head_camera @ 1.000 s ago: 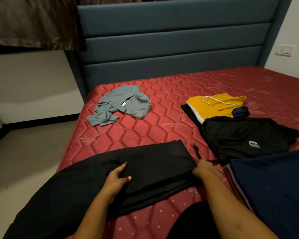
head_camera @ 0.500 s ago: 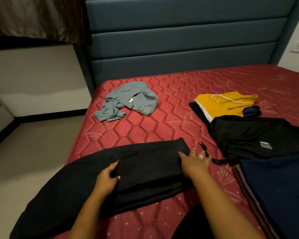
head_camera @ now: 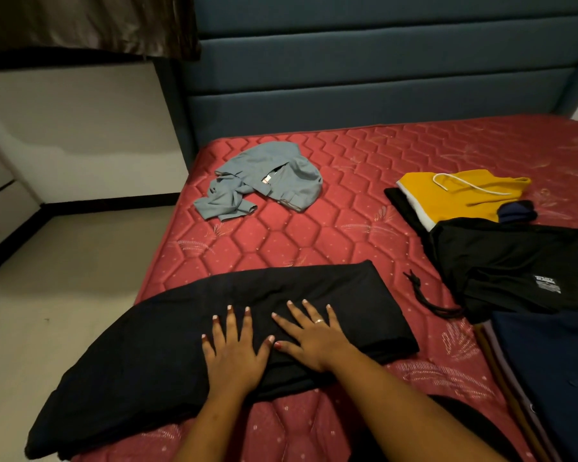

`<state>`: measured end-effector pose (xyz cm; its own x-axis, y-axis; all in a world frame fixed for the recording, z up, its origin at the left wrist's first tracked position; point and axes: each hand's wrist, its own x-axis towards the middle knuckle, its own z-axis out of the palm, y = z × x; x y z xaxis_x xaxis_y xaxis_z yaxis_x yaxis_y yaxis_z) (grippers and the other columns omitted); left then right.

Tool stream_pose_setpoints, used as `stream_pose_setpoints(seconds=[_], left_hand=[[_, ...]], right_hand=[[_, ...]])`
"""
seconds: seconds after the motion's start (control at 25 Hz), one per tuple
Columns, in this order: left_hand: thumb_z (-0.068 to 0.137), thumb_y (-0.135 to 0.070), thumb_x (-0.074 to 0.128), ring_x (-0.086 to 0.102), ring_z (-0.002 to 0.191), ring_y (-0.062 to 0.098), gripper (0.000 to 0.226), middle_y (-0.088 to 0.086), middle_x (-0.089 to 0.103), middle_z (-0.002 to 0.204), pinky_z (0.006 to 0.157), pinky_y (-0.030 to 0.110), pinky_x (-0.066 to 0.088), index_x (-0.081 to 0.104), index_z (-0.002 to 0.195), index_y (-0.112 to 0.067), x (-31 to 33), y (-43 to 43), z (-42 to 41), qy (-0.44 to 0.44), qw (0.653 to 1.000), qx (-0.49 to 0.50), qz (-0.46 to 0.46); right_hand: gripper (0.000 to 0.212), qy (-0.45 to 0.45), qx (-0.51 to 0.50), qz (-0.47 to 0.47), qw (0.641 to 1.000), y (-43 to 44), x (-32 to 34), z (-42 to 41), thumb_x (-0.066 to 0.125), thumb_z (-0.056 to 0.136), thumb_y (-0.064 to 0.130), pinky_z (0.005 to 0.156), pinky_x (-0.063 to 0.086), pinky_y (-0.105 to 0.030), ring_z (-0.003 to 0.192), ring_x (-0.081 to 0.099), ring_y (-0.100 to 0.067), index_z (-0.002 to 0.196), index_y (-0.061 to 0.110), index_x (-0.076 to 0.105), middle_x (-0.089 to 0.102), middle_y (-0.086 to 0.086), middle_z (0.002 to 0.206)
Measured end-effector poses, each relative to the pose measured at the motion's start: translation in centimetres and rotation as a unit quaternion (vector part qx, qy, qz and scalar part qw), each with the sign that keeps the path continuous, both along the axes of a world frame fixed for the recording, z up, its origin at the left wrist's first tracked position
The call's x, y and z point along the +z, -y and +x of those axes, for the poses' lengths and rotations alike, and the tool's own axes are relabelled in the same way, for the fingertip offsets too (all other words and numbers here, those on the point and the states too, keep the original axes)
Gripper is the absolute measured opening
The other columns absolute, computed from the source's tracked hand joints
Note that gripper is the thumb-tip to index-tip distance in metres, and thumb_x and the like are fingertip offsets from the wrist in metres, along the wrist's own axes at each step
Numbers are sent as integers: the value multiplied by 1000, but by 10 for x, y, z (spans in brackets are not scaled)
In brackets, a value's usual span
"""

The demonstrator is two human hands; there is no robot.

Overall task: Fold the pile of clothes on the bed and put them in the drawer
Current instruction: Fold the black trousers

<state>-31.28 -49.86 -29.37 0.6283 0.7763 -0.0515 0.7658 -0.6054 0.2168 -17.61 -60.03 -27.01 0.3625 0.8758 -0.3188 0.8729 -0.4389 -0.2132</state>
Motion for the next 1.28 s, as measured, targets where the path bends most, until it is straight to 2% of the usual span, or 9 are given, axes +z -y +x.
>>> stream_pose_setpoints(seconds=[0.16,0.36,0.56,0.68,0.8,0.96,1.08,1.2,1.28], left_hand=[[40,-87,-36,-10,147,32,127,8,-10,161,114,57,-3,-6,152,-35,2,-3,-1,-36,999,26,-9],[70,-87,4,-13,147,28,96,6,-12,161,114,57,-6,-12,151,-37,10,-8,-8,-77,996,29,-36],[38,-87,-36,-11,148,23,125,-2,-11,161,115,57,-3,-11,151,-38,7,-15,-18,-68,997,12,-31],[35,-80,-45,-11,148,25,123,-2,-10,161,114,58,0,-13,148,-45,5,-15,-21,-66,998,-3,-20],[38,-82,-42,-10,148,27,113,0,-10,161,115,56,1,-19,143,-48,9,-13,-21,-79,996,-19,-27],[92,-68,9,-12,148,26,64,4,-11,161,117,53,-1,-11,148,-44,17,-2,-11,-97,993,-35,-64],[91,-70,7,-13,148,25,68,6,-12,161,116,50,-3,-8,151,-40,20,14,8,-85,990,-62,-91],[56,-87,-25,-11,148,25,113,9,-12,161,117,46,-3,-7,153,-31,18,53,39,-61,980,-144,-121],[85,-77,6,-12,148,26,86,12,-13,160,118,44,-4,-4,154,-25,18,81,62,-70,968,-183,-159]], right_hand=[[82,37,-99,27,994,12,-6,36,-8,72,84,113,-10,-55,148,-12,-17,147,51,-5,-9,17,160],[62,41,-299,-1,953,34,-5,77,14,92,70,115,-5,-56,148,-11,-25,147,50,-7,-12,13,160],[72,-34,-419,-25,907,42,15,92,35,93,64,115,16,-51,146,9,-35,150,45,-4,1,-3,161],[83,-116,-390,-38,913,49,29,106,64,87,31,112,31,-41,139,31,-35,150,43,12,20,-13,156],[66,-142,-346,17,927,57,46,114,59,84,-3,108,36,-31,131,46,-28,143,23,45,41,-11,149],[61,-90,-400,130,903,59,79,117,51,84,-3,103,40,-35,126,51,-30,137,27,53,49,-12,142],[58,-31,-460,161,872,73,108,112,52,88,6,99,43,-41,125,51,-33,136,39,50,49,-10,142],[49,66,-534,224,812,101,142,109,56,90,14,94,45,-46,122,50,-39,133,36,55,53,-13,136],[46,111,-548,262,786,111,165,102,56,90,13,93,45,-49,120,49,-43,133,30,56,54,-17,132]])
